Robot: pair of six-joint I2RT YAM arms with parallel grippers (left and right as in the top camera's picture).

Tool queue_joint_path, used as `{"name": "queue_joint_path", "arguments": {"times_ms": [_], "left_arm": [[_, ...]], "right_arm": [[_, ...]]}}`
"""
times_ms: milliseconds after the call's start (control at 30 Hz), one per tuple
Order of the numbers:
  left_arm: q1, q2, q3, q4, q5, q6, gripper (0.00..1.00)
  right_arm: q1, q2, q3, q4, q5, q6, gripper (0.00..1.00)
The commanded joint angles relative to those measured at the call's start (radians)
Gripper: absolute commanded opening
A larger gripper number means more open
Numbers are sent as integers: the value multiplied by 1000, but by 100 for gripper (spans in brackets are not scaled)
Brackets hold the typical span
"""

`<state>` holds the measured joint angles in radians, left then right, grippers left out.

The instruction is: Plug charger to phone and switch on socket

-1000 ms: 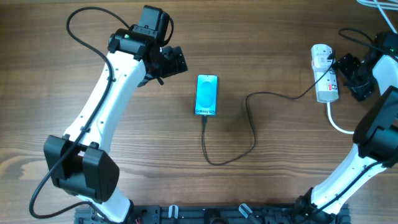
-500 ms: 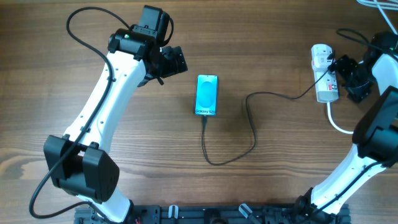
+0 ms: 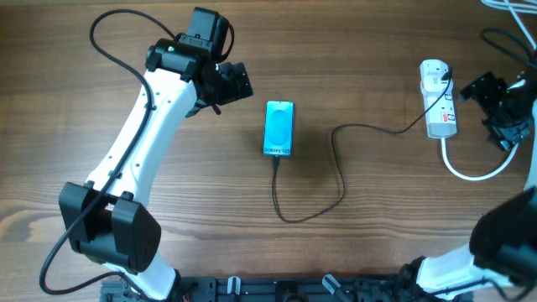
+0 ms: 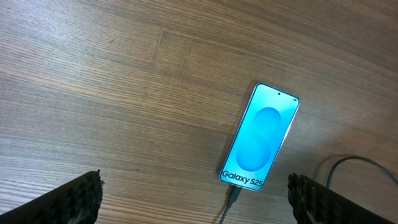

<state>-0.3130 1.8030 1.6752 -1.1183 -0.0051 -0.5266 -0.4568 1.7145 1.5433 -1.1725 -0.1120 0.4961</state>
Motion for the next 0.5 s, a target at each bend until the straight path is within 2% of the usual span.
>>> {"name": "queue_joint_path", "arguments": {"times_ms": [0, 167, 300, 367, 467], "left_arm": [[1, 13, -7, 3, 5, -13, 100], [1, 13, -7, 3, 5, -13, 100], [1, 13, -7, 3, 5, -13, 100], [1, 13, -7, 3, 5, -13, 100], [1, 13, -7, 3, 5, -13, 100]], "right_arm": [[24, -150, -106, 5, -2, 5, 99], [45, -526, -438, 119, -157, 1, 100], [45, -859, -625, 117, -186, 2, 100], [45, -1001, -668, 90, -186, 10, 100], [45, -1137, -669, 10, -185, 157, 100]]}}
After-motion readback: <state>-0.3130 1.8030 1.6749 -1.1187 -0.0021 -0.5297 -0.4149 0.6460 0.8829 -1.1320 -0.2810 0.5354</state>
